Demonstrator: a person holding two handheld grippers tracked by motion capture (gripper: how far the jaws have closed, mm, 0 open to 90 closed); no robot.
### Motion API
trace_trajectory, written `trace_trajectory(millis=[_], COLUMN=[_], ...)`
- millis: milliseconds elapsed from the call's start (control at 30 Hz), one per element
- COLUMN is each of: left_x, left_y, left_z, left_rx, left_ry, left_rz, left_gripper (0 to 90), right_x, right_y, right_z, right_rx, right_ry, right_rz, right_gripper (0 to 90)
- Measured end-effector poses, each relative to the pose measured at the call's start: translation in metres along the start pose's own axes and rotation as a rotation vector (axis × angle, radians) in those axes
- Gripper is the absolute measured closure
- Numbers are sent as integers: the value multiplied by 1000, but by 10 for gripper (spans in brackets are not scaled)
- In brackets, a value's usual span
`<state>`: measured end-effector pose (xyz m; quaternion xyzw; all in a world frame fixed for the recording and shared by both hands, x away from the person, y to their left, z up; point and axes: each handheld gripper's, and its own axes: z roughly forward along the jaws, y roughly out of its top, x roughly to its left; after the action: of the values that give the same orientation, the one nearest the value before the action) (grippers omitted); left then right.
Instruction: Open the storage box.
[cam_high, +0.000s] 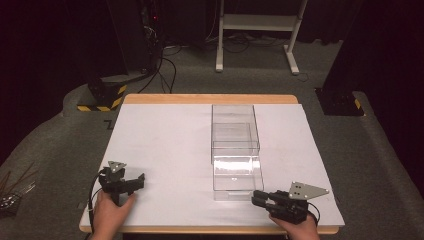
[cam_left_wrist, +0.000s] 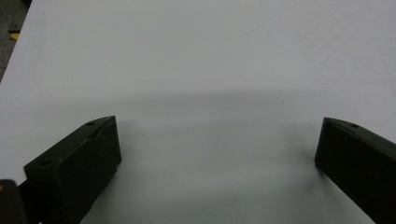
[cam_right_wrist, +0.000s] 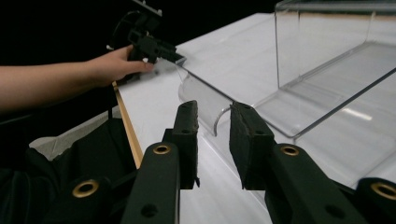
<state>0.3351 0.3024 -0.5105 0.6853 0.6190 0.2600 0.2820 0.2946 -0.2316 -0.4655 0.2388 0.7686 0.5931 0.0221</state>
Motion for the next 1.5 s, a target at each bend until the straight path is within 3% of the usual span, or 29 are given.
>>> trace_trajectory(millis=[67,133,233,367,400,433,467,500,533,600,667,700,800,833,967,1000,1033,1067,1133,1167,1267,1300,1400,1500], left_x=[0,0,0,0,0,0,0,0,0,0,0,0,0,0,0,0,0,0,0,0,0,0,0,0], left_y=[0,0,0,0,0,0,0,0,0,0,0,0,0,0,0,0,0,0,0,0,0,0,0,0], left_z=[0,0,0,0,0,0,0,0,0,0,0,0,0,0,0,0,0,0,0,0,0,0,0,0], left_rx=[-1,0,0,0,0,0,0,0,0,0,0,0,0,0,0,0,0,0,-2,-1,-1,-1,-2,-3], left_ry=[0,-1,0,0,0,0,0,0,0,0,0,0,0,0,0,0,0,0,0,0,0,0,0,0], left_rz=[-4,-3,0,0,-2,-2,-2,-2,-2,-2,-2,-2,-2,-3,-2,-2,-3,-3,-4,-2,-2,-2,-2,-2], left_gripper=[4,4,4,4,4,4,4,4,4,4,4,4,4,4,4,4,4,4,4,4,4,4,4,4], right_x=[1,2,0,-13,-19,-19,-27,-27,-39,-42,-54,-54,-64,-64,-69,-72,-72,-75,-77,-82,-85,-89,-87,-88], right_y=[2,7,10,11,10,10,8,8,4,3,-1,-1,-6,-6,-11,-14,-14,-16,-18,-19,-19,-19,-19,-19], right_z=[-3,-11,-15,-22,-24,-24,-26,-26,-28,-29,-31,-31,-31,-31,-28,-26,-26,-24,-23,-21,-19,-14,-11,-11], right_rx=[-10,-42,-70,-99,-94,-94,-80,-80,-67,-57,-20,-20,32,32,81,125,125,155,174,212,244,304,325,321], right_ry=[-8,-56,-91,-198,-260,-260,-333,-333,-402,-426,-508,-508,-583,-583,-655,-697,-697,-736,-757,-774,-772,-757,-781,-777], right_rz=[-7,-21,-20,-3,-11,-11,-10,-10,11,17,32,32,35,35,47,58,58,67,77,116,135,159,131,138], right_gripper=[731,716,700,697,686,686,674,674,664,658,658,658,652,652,628,603,603,587,576,533,503,468,464,462])
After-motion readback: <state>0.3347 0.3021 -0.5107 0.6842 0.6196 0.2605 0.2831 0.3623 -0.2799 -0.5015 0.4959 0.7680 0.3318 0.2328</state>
